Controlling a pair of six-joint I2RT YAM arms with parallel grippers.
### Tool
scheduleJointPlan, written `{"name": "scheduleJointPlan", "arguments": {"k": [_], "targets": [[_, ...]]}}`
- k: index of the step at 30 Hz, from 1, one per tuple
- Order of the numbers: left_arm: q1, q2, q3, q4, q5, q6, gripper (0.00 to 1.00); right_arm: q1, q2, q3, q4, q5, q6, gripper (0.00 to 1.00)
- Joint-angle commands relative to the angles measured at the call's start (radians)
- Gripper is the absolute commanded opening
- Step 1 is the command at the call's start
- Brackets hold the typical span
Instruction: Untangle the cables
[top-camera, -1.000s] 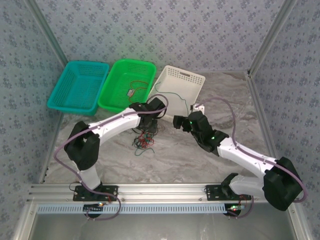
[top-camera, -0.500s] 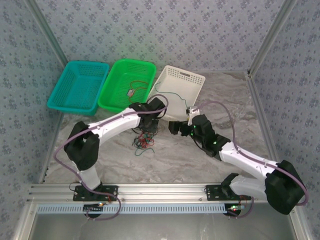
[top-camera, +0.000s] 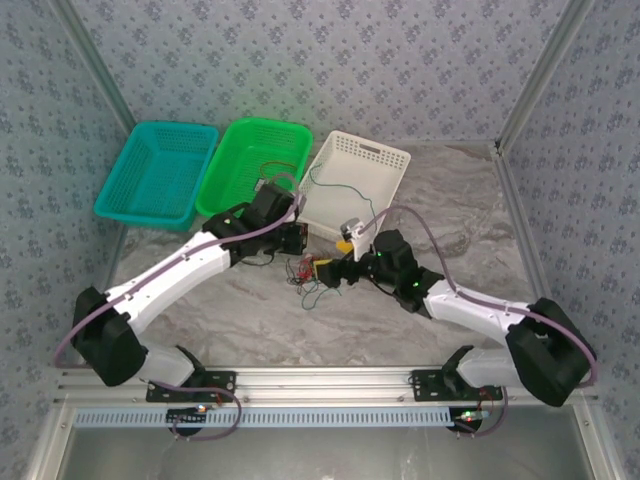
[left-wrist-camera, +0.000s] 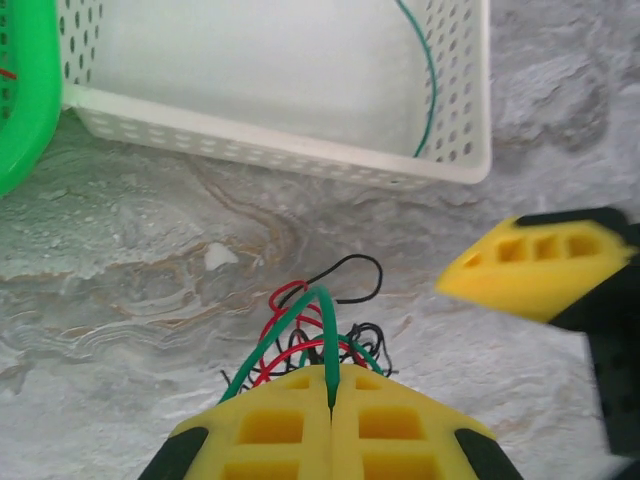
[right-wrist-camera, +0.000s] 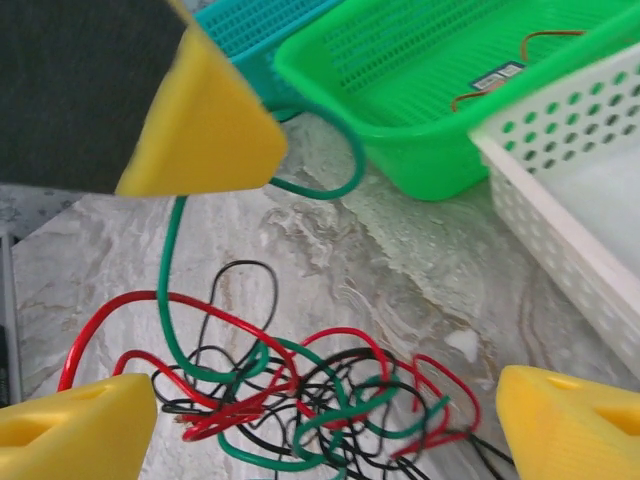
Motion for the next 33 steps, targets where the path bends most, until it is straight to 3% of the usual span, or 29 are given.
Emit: {"name": "scheduleJointPlan", "arguments": {"k": [1, 5, 10, 16, 23, 33], "targets": [[0.038, -0.056, -0.034, 0.1, 0.155, -0.025, 0.0, 0.02, 0.047, 0.059, 0.077, -0.04, -0.115, 0.86], [0.08, -0.085, -0.061, 0.136, 0.212, -0.055, 0.0, 0.024, 0.103, 0.086, 0.089, -0.088, -0.146, 0.85], [0.109, -0.111, -0.086, 0.185, 0.256, -0.097, 0.0, 0.046, 0.165, 0.103, 0.155, -0.042, -0.147, 0.9], [0.125, -0.144, -0.119, 0.227, 0.252, -0.158, 0.0, 0.091, 0.241, 0.092, 0.292, 0.167, -0.12, 0.9], [0.173, -0.199, -0.183, 0.306, 0.296, -0.223, 0.0, 0.118, 0.294, 0.067, 0.345, 0.275, -0.204, 0.68], [0.268, -0.255, -0.273, 0.454, 0.421, -0.314, 0.0, 0.142, 0.296, 0.1, 0.111, 0.354, -0.42, 0.33]]}}
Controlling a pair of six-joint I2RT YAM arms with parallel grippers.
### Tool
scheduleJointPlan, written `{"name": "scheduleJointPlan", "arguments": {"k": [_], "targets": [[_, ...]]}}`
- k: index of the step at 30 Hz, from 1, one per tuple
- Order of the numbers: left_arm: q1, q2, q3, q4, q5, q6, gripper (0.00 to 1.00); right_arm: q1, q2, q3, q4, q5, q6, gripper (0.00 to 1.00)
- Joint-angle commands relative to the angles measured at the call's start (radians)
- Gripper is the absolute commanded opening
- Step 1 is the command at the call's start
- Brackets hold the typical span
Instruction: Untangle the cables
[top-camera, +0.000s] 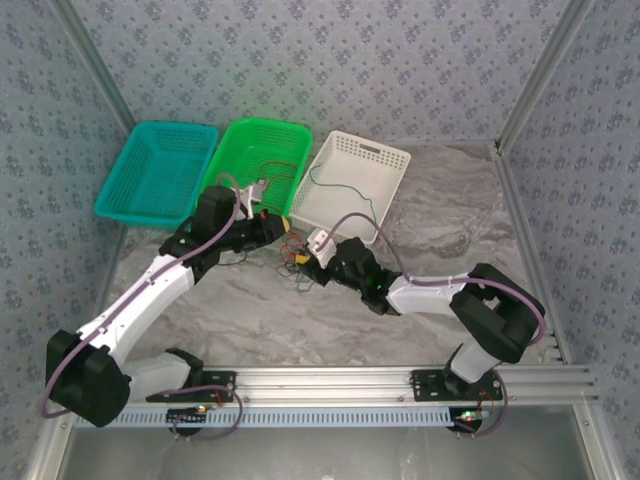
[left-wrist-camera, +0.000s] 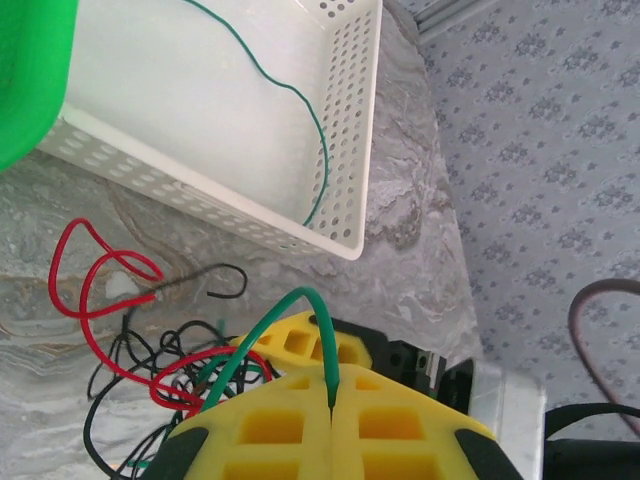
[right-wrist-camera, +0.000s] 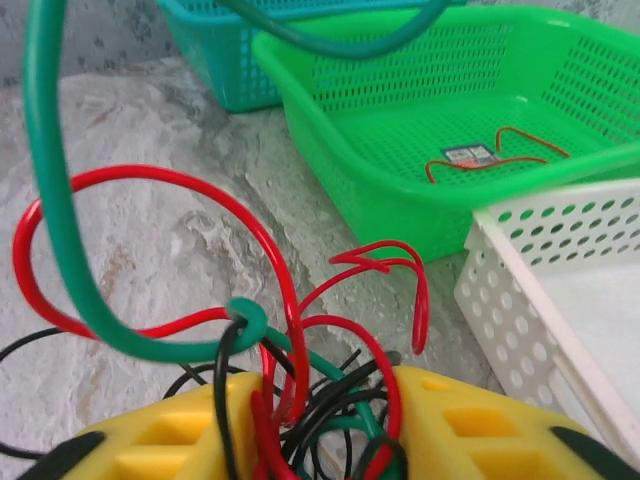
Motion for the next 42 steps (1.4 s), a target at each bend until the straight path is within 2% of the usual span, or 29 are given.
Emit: {"name": "scheduleJointPlan", "arguments": {"k": [1, 6, 12, 15, 22, 25, 28, 33, 35, 42], "targets": [[0.024, -0.049, -0.005, 0.117, 0.071, -0.044, 0.0, 0.004, 0.009, 0.028, -0.151, 0.066, -0.127, 0.31], [0.061, -0.078, -0.026, 0.119, 0.089, -0.03, 0.0, -0.006, -0.033, 0.043, -0.312, 0.042, -0.221, 0.21], [0.089, -0.12, -0.086, 0.121, 0.094, 0.084, 0.0, -0.096, -0.132, 0.004, -0.353, -0.1, -0.104, 0.07], [0.089, -0.132, -0.119, 0.127, 0.107, 0.146, 0.0, -0.149, -0.175, -0.013, -0.345, -0.193, -0.016, 0.03], [0.096, -0.225, -0.211, 0.166, -0.008, 0.184, 0.0, -0.252, -0.221, -0.026, -0.436, -0.373, 0.068, 0.0], [0.108, -0.269, -0.245, 0.146, -0.108, 0.174, 0.0, -0.279, -0.239, -0.029, -0.509, -0.425, 0.071, 0.0], [0.143, -0.321, -0.289, 0.138, -0.209, 0.127, 0.0, -0.289, -0.252, -0.035, -0.589, -0.428, 0.06, 0.0], [0.225, -0.404, -0.346, 0.11, -0.302, 0.04, 0.0, -0.32, -0.292, -0.107, -0.622, -0.364, 0.07, 0.01], [0.251, -0.422, -0.353, 0.096, -0.289, 0.035, 0.0, -0.34, -0.321, -0.14, -0.617, -0.347, 0.084, 0.01], [0.255, -0.394, -0.335, 0.085, -0.25, 0.014, 0.0, -0.342, -0.367, -0.164, -0.655, -0.262, 0.09, 0.05]]}}
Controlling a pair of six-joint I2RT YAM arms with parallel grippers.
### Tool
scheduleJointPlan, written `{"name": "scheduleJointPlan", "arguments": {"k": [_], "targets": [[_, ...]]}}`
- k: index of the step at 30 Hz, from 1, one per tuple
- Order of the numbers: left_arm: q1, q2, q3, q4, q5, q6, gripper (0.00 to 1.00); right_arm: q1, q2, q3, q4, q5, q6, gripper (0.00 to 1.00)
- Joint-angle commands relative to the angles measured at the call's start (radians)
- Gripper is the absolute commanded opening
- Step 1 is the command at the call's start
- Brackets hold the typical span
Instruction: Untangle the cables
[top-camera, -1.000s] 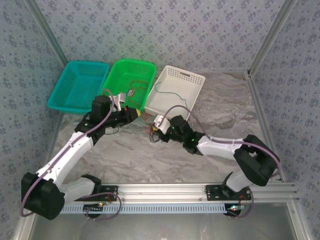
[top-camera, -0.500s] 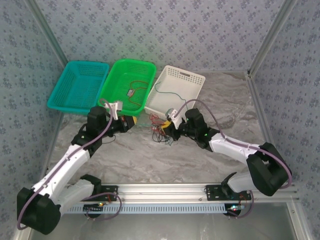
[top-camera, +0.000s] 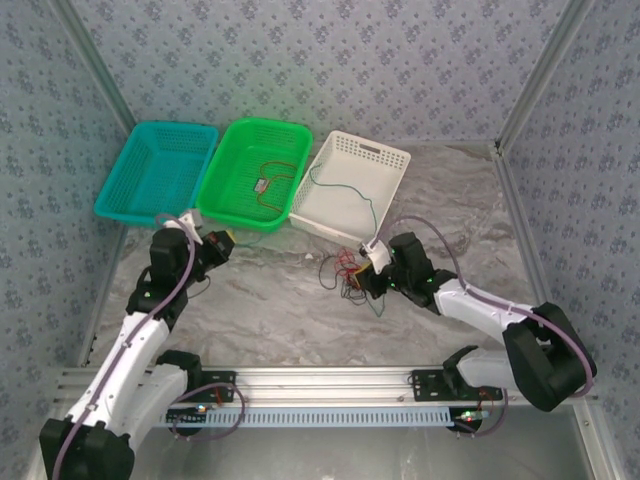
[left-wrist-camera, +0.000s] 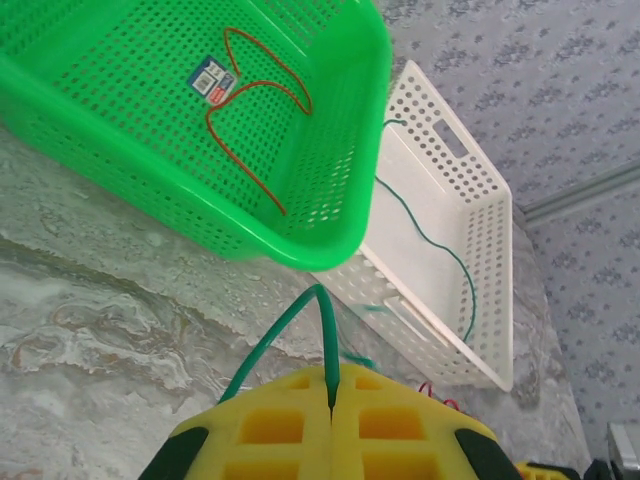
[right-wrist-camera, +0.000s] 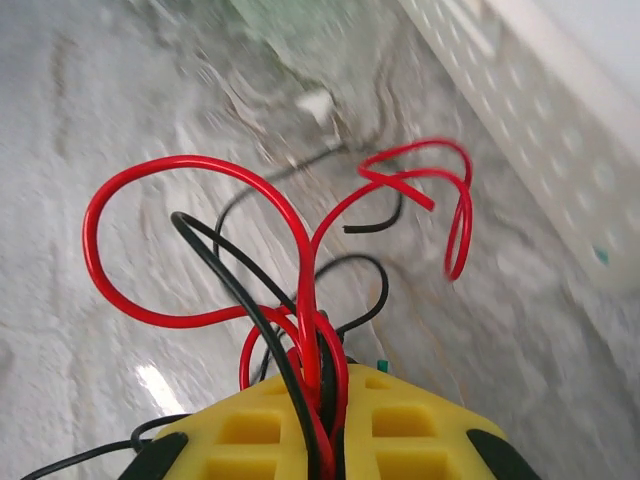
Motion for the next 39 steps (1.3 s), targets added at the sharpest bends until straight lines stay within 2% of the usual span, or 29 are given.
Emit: {"name": "scheduleJointPlan", "arguments": {"k": [1, 4, 6, 12, 15, 17, 18, 25, 30, 32, 37, 39], "targets": [[0.003, 0.007, 0.026, 0.01, -0.017, -0.021, 0.0, 0.003, -0.038, -0.004, -0.052, 0.084, 0.023, 0.05], [0.003, 0.015, 0.03, 0.055, 0.04, -0.023, 0.0, 0.005, -0.047, -0.008, -0.043, 0.103, 0.033, 0.06], [0.002, 0.029, 0.044, 0.067, 0.082, -0.024, 0.0, 0.011, -0.05, -0.003, -0.041, 0.103, 0.046, 0.11], [0.001, 0.063, 0.088, 0.042, 0.117, -0.01, 0.0, 0.032, -0.101, 0.004, -0.038, 0.165, 0.113, 0.61], [0.002, 0.068, 0.095, 0.058, 0.135, -0.01, 0.0, 0.036, -0.148, 0.01, -0.073, 0.214, 0.146, 0.77], [0.001, 0.072, 0.111, 0.047, 0.136, -0.004, 0.0, 0.037, -0.184, 0.011, -0.104, 0.243, 0.164, 0.95], [-0.001, 0.075, 0.122, 0.03, 0.131, 0.002, 0.0, 0.038, -0.201, 0.01, -0.114, 0.264, 0.176, 1.0], [-0.052, 0.114, 0.211, -0.08, 0.019, 0.032, 0.0, 0.036, -0.269, 0.061, -0.243, 0.436, 0.301, 1.0], [-0.122, 0.17, 0.286, -0.135, -0.081, 0.08, 0.0, 0.04, -0.271, 0.076, -0.247, 0.561, 0.475, 1.0], [-0.149, 0.183, 0.306, -0.136, -0.124, 0.1, 0.0, 0.04, -0.27, 0.082, -0.236, 0.584, 0.529, 1.0], [-0.188, 0.283, 0.406, -0.146, -0.151, 0.123, 0.0, 0.041, -0.259, 0.121, -0.254, 0.621, 0.611, 1.0], [-0.227, 0.326, 0.459, -0.154, -0.204, 0.148, 0.0, 0.039, -0.255, 0.138, -0.288, 0.668, 0.651, 1.0]]}}
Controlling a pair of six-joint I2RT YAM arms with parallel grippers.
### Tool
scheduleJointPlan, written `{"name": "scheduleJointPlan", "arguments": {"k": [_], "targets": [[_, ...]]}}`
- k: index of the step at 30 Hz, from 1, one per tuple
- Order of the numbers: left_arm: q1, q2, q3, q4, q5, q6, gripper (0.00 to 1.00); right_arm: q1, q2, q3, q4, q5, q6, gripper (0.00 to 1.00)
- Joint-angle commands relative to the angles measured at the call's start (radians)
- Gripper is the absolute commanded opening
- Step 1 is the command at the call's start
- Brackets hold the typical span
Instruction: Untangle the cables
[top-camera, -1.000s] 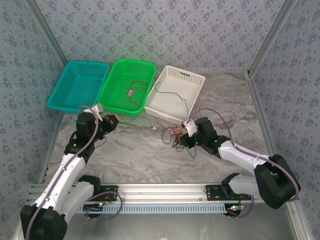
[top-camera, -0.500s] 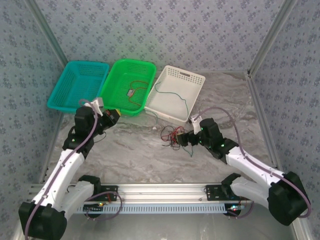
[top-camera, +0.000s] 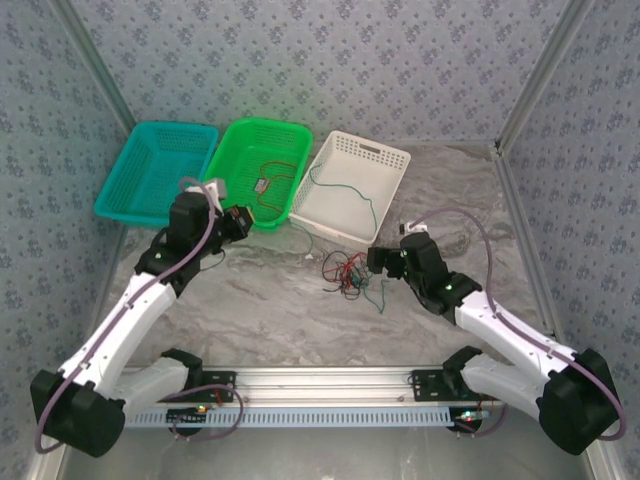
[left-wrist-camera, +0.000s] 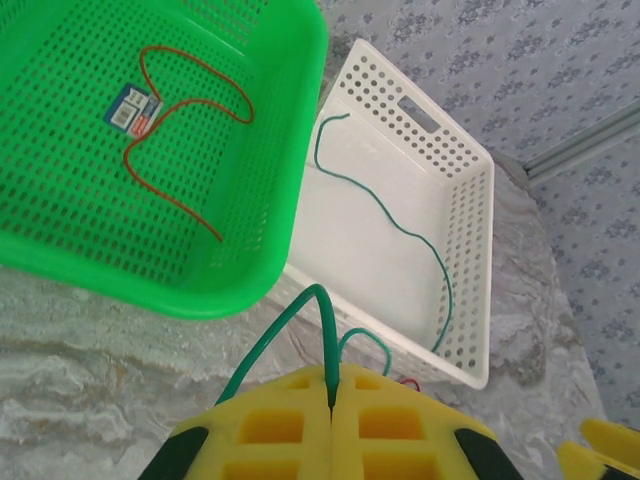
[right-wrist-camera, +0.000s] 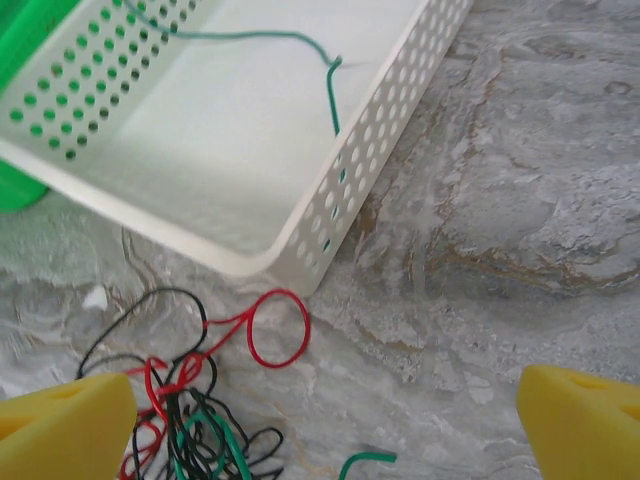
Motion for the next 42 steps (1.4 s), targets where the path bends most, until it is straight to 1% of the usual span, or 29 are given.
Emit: {"name": "scheduleJointPlan", "arguments": {"k": [1, 3, 4, 8, 11, 13, 15, 18, 21, 25, 29, 32, 33, 35, 37, 39, 42], "targets": [[-0.055, 0.05, 0.097, -0.003, -0.1, 0.069, 0.0, 0.006, 0.004, 0.056, -0.07, 0.111, 0.116, 1.0], [-0.096, 0.088, 0.124, 0.045, -0.137, 0.102, 0.0, 0.003, 0.004, 0.061, -0.093, 0.138, 0.161, 1.0], [-0.106, 0.11, 0.136, 0.071, -0.133, 0.113, 0.0, 0.002, 0.004, 0.061, -0.092, 0.136, 0.165, 1.0], [-0.133, 0.244, 0.227, 0.098, -0.107, 0.135, 0.0, -0.001, 0.002, 0.074, -0.103, 0.116, 0.171, 1.0], [-0.147, 0.337, 0.292, 0.101, -0.084, 0.148, 0.0, -0.006, 0.001, 0.093, -0.141, 0.129, 0.183, 1.0], [-0.162, 0.379, 0.308, 0.144, -0.057, 0.17, 0.0, -0.009, -0.001, 0.094, -0.153, 0.134, 0.19, 1.0], [-0.179, 0.418, 0.313, 0.22, -0.054, 0.194, 0.0, -0.014, -0.009, 0.089, -0.155, 0.132, 0.193, 1.0], [-0.185, 0.491, 0.361, 0.28, -0.023, 0.213, 0.0, -0.018, -0.021, 0.084, -0.158, 0.128, 0.198, 1.0], [-0.187, 0.579, 0.44, 0.279, 0.013, 0.249, 0.0, -0.022, -0.039, 0.078, -0.162, 0.126, 0.201, 1.0], [-0.19, 0.703, 0.56, 0.203, 0.044, 0.314, 0.0, -0.031, -0.061, 0.074, -0.174, 0.128, 0.202, 1.0], [-0.192, 0.784, 0.628, 0.165, 0.042, 0.363, 0.0, -0.041, -0.075, 0.058, -0.181, 0.137, 0.218, 1.0], [-0.192, 0.837, 0.665, 0.16, 0.06, 0.386, 0.0, -0.047, -0.083, 0.04, -0.173, 0.137, 0.237, 1.0], [-0.191, 0.856, 0.679, 0.154, 0.078, 0.389, 0.03, -0.049, -0.083, 0.035, -0.172, 0.136, 0.24, 1.0], [-0.194, 0.898, 0.727, 0.116, 0.096, 0.393, 0.14, -0.054, -0.08, 0.028, -0.165, 0.134, 0.244, 1.0], [-0.194, 0.949, 0.801, 0.044, 0.094, 0.4, 0.35, -0.059, -0.079, 0.023, -0.16, 0.129, 0.245, 1.0], [-0.194, 0.986, 0.864, -0.028, 0.096, 0.405, 0.53, -0.064, -0.079, 0.025, -0.161, 0.127, 0.246, 1.0], [-0.195, 0.993, 0.891, -0.058, 0.103, 0.401, 0.75, -0.069, -0.078, 0.026, -0.16, 0.131, 0.247, 1.0]]}}
